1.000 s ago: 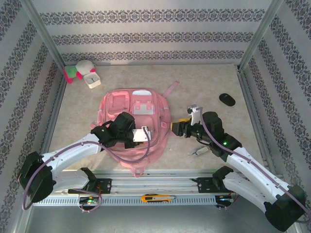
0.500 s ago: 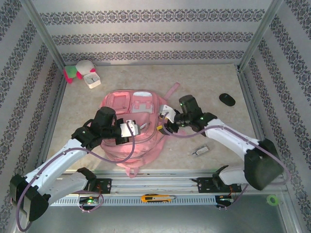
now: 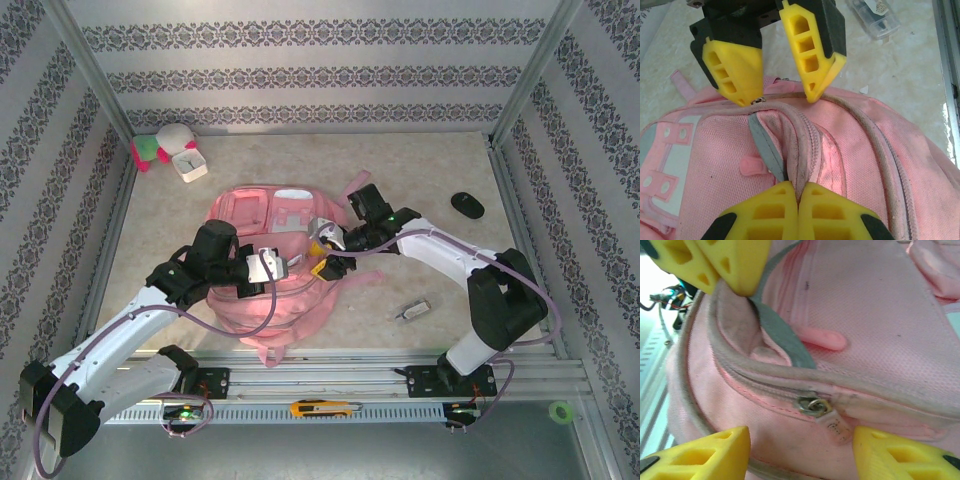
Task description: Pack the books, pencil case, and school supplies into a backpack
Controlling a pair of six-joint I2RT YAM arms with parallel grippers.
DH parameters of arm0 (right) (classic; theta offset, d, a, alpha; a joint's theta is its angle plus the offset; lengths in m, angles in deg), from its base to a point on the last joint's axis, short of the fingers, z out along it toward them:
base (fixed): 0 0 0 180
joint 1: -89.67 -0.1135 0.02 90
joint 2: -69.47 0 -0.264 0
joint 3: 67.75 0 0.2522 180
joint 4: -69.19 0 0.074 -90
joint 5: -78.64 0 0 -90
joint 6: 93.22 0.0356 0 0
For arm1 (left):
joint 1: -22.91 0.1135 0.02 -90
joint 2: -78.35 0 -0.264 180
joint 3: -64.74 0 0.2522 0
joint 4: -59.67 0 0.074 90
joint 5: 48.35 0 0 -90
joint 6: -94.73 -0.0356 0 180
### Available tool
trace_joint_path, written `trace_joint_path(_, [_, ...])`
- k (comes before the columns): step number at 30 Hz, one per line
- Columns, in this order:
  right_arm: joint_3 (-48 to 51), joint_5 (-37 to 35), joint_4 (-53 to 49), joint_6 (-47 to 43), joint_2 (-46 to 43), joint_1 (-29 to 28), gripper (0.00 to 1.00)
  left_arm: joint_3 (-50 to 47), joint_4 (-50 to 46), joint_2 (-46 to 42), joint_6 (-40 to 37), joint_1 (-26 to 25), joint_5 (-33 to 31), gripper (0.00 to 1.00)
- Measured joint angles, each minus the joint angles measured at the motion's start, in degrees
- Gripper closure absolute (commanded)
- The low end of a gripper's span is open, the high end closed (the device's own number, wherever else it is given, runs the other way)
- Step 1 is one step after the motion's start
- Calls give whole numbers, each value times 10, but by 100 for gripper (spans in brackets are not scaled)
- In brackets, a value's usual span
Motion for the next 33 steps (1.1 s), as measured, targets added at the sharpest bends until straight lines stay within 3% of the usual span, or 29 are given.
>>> trace_joint_path(4, [-5,29,-14,13,5,-3,52,0,4,0,9,0,2,100])
trace_joint_path(7, [-6,37,-9,54,6,-7,43,0,7,0,15,0,3,100])
trace_joint_path(9, [-6,31,5,105,8,-7,44,-2,14,0,18,0,3,100])
trace_joint_path(13, [-7,25,28,168,16,-7,68,-10,29,0,26,4,5,100])
trace_joint_path(17, [-4,18,39,191,17,-3,79,-15,37,0,36,3,3,100])
trace_joint_path(21, [21,19,61,206,-1,3,100,-15,42,0,46,3,-10,100])
trace_joint_path(27, [59,10,103,250,-49,3,100,-15,75,15,86,1,-29,100])
trace_joint_path(33, [86,-46,141,314,-96,-20,100,0,101,44,137,-30,-83,100])
